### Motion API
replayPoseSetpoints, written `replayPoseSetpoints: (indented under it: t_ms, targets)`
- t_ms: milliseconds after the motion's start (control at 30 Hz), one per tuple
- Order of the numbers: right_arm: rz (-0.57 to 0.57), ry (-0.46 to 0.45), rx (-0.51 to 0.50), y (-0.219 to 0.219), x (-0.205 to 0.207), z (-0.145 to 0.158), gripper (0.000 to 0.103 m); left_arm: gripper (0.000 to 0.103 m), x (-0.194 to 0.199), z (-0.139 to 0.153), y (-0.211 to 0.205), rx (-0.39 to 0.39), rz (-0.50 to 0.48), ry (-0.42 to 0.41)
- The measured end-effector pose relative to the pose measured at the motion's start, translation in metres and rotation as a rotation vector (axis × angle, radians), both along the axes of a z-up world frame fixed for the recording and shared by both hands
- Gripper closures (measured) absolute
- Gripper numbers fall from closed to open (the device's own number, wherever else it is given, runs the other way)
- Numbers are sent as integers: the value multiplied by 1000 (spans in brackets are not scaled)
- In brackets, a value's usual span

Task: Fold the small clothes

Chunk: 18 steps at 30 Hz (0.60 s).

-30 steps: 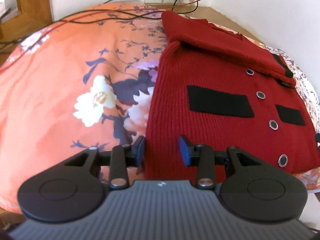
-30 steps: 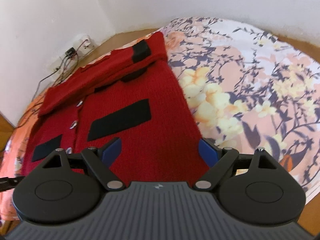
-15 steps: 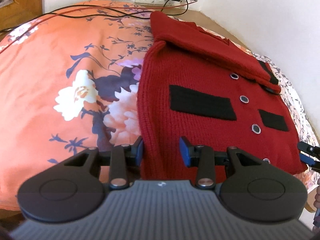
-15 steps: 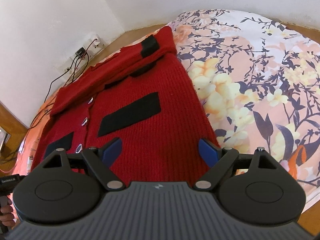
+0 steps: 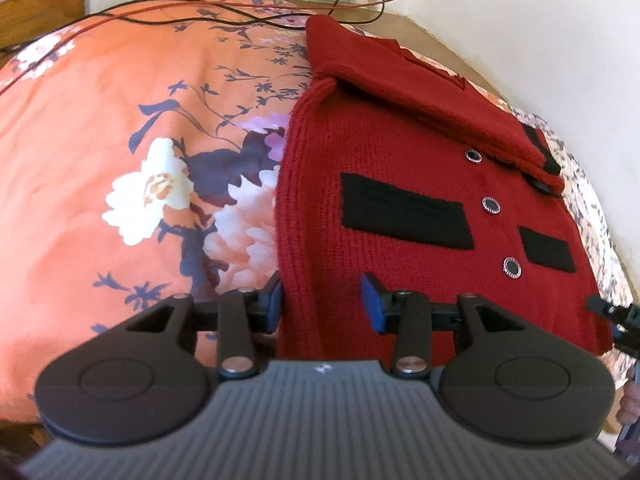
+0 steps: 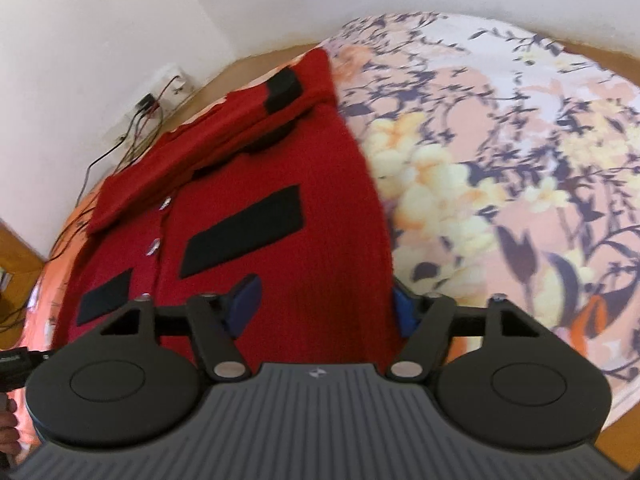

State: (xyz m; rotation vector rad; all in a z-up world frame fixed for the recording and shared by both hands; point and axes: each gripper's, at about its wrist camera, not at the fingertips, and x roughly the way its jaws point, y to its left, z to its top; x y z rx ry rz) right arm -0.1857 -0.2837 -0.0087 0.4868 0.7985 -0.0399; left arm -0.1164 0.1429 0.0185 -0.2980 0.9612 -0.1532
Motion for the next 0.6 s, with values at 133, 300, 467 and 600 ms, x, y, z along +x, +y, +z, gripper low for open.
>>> replayPoseSetpoints:
  t_ms: [133, 300, 467, 600]
  targets:
    - [35, 10, -24, 4, 6, 0, 38, 61, 1, 1, -1, -14, -9, 5]
    - [79, 12, -52, 6, 7, 0, 40, 61, 4, -2, -4, 2, -21, -22]
    - [116, 16, -138, 11, 7, 1, 51, 62, 6, -1, -19, 90, -67, -38]
    - [126, 10, -203, 14, 4, -1, 66, 62, 5, -2, -21, 98, -64, -49]
